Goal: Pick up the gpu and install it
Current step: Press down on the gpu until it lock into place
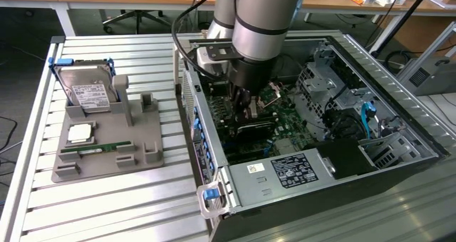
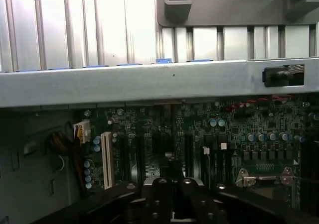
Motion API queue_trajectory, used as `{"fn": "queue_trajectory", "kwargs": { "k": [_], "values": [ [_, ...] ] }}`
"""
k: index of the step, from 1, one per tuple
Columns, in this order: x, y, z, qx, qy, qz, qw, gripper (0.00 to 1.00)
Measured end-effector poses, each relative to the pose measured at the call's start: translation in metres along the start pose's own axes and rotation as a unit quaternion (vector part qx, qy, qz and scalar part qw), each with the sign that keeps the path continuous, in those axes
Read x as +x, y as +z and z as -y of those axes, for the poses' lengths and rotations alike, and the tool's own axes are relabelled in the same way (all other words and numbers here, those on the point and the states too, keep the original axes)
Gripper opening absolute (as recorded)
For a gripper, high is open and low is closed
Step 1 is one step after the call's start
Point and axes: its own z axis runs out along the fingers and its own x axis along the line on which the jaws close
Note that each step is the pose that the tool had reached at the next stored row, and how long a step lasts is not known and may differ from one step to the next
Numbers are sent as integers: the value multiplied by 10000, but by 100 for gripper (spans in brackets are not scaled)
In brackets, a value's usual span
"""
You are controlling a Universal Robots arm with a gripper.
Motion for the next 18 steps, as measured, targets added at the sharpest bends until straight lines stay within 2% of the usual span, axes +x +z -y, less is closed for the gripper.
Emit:
{"fn": "queue_trajectory", "kwargs": {
  "k": [6,9,10,12,14,15,17,18],
  "values": [
    [-12,-2,287,-58,-2,-3,10000,11],
    [-19,-2,436,-96,-4,8,10000,11],
    [-20,-2,484,-107,-4,22,9999,11],
    [-27,-2,635,-143,-6,102,9998,11],
    [-31,-2,740,-171,-8,151,9997,11],
    [-33,-3,794,-190,-8,170,9997,11],
    [-34,-2,845,-210,-9,183,9996,11],
    [-36,-2,896,-226,-9,193,9996,11]
  ]
}}
